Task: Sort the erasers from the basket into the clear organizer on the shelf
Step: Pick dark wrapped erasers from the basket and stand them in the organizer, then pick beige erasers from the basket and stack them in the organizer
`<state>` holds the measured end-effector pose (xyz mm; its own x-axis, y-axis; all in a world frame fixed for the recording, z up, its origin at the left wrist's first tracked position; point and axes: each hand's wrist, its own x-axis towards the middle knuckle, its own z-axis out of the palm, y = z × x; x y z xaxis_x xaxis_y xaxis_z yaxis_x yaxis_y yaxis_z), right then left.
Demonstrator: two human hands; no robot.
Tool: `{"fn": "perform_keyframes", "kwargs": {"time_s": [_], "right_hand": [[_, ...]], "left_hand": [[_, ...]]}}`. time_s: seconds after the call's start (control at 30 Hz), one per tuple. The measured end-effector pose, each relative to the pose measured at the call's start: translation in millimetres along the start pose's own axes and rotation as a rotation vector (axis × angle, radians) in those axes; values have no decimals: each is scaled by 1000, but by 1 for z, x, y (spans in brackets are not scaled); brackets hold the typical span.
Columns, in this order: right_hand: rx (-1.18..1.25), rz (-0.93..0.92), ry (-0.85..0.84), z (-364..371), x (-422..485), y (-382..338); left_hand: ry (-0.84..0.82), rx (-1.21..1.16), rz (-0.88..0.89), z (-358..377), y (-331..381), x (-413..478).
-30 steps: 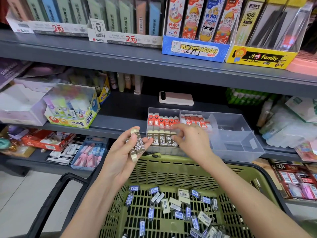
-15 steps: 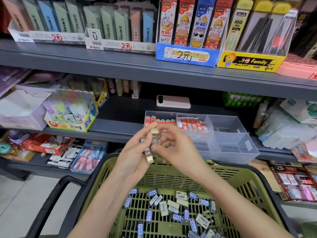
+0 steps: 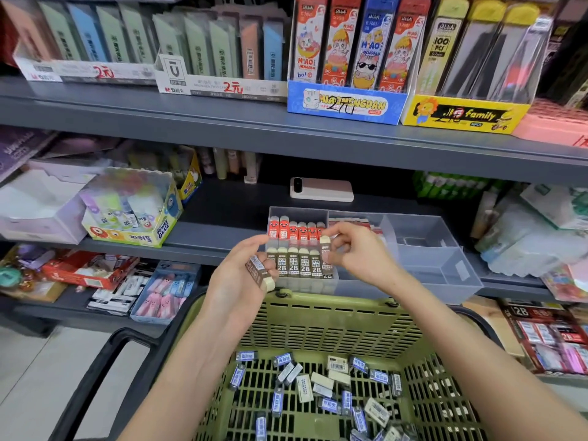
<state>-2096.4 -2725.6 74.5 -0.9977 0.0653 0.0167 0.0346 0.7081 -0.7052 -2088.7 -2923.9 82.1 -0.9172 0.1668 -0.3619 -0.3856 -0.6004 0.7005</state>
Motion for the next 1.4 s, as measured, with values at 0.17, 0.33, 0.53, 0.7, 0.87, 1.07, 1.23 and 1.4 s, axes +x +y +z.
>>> {"fn": "perform_keyframes", "kwargs": {"time_s": [0.17, 0.33, 0.53, 0.7, 0.87, 1.07, 1.23, 1.4], "right_hand": [[-477, -227, 201, 8, -6, 7], [-698, -285, 303, 8, -16, 3], [112, -207, 58, 32, -58, -53], [322, -137, 87, 43, -63, -68], [507, 3, 91, 21, -24, -61], [424, 214, -33, 43, 10, -62], [123, 152, 36, 60, 11, -62], [-47, 38, 126, 66, 1, -63]], "left_hand": [[-24, -51, -21, -2, 5, 1], [-32, -10, 13, 1, 3, -2], [-208, -5, 64, 4, -5, -9], [-178, 39, 119, -2, -8, -10], [49, 869, 537, -33, -9, -7], [38, 1494, 654, -50, -15, 1], [35, 1539, 703, -51, -19, 7], [38, 1526, 726, -53, -21, 7]]}}
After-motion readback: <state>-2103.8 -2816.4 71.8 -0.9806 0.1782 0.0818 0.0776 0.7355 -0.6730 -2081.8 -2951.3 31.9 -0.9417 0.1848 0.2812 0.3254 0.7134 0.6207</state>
